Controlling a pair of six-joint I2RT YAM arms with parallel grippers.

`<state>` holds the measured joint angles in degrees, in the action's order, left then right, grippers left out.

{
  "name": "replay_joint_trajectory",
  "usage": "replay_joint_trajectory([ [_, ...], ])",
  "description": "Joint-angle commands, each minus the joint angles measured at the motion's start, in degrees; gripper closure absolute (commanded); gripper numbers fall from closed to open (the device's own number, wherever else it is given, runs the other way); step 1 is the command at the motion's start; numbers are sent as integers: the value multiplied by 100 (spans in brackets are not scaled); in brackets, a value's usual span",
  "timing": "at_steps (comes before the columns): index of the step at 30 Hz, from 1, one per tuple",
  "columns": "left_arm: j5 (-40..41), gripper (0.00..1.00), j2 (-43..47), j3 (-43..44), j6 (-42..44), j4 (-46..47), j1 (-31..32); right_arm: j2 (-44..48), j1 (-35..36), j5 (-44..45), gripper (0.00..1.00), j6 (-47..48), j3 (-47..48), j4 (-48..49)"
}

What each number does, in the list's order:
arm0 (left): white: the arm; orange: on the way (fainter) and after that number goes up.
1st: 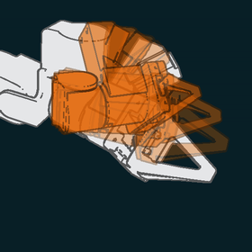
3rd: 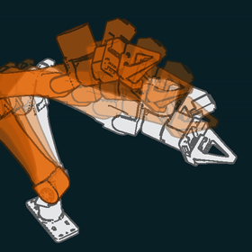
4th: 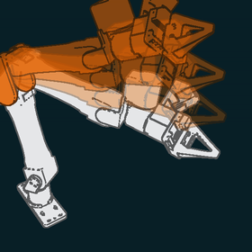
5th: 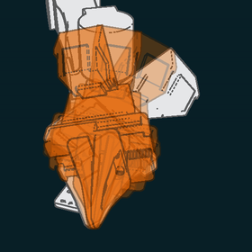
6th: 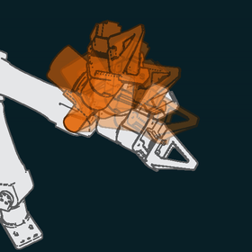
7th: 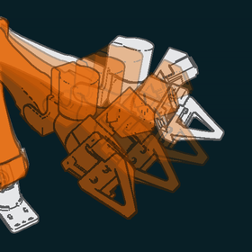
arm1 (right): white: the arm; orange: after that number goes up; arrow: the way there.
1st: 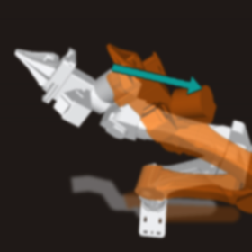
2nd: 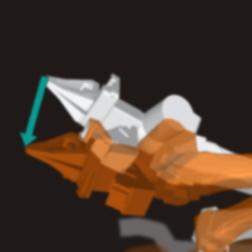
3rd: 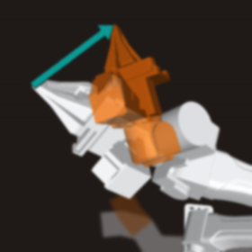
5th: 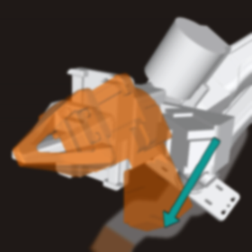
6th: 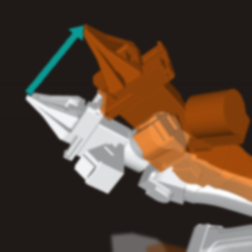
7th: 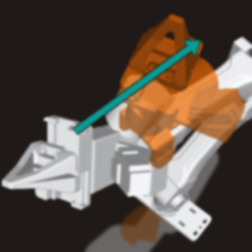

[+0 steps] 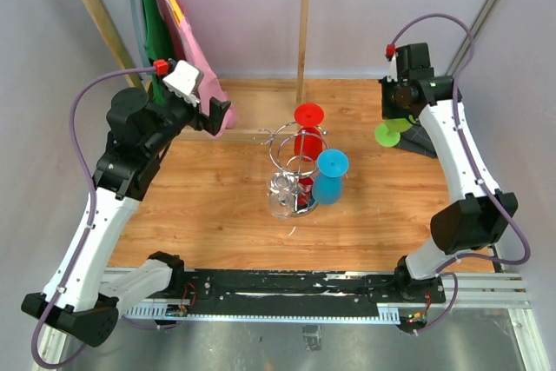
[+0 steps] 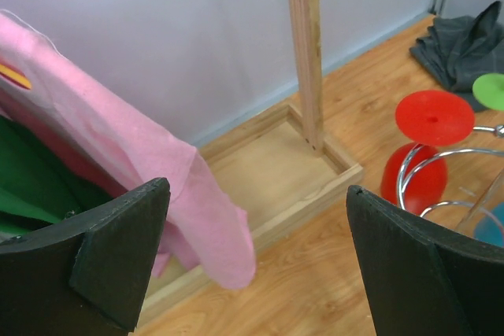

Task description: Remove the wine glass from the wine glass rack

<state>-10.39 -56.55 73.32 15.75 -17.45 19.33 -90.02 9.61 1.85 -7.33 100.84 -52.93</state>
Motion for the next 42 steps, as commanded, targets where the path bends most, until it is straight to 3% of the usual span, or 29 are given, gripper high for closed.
replay_joint_trajectory([
  [1, -12, 1, -5, 184, -776, 144, 35, -48, -126, 358, 99, 169, -104, 585],
  [8, -29, 1, 79, 115, -874, -7, 29, -1318, -97, 215, 99, -115, 767, 607],
  [13, 13, 1, 143, 138, -859, -75, 30, -1628, 178, 385, 99, -231, 602, 414],
  [34, -179, 1, 118, 46, -698, -83, 32, 104, 473, 609, 99, -910, -2185, 736],
  [40, -243, 1, 60, 50, -703, -99, 32, -21, 467, 621, 99, -964, -2241, 760],
  [42, -263, 1, 54, 54, -694, -115, 31, -73, 479, 624, 92, -985, -2151, 674],
])
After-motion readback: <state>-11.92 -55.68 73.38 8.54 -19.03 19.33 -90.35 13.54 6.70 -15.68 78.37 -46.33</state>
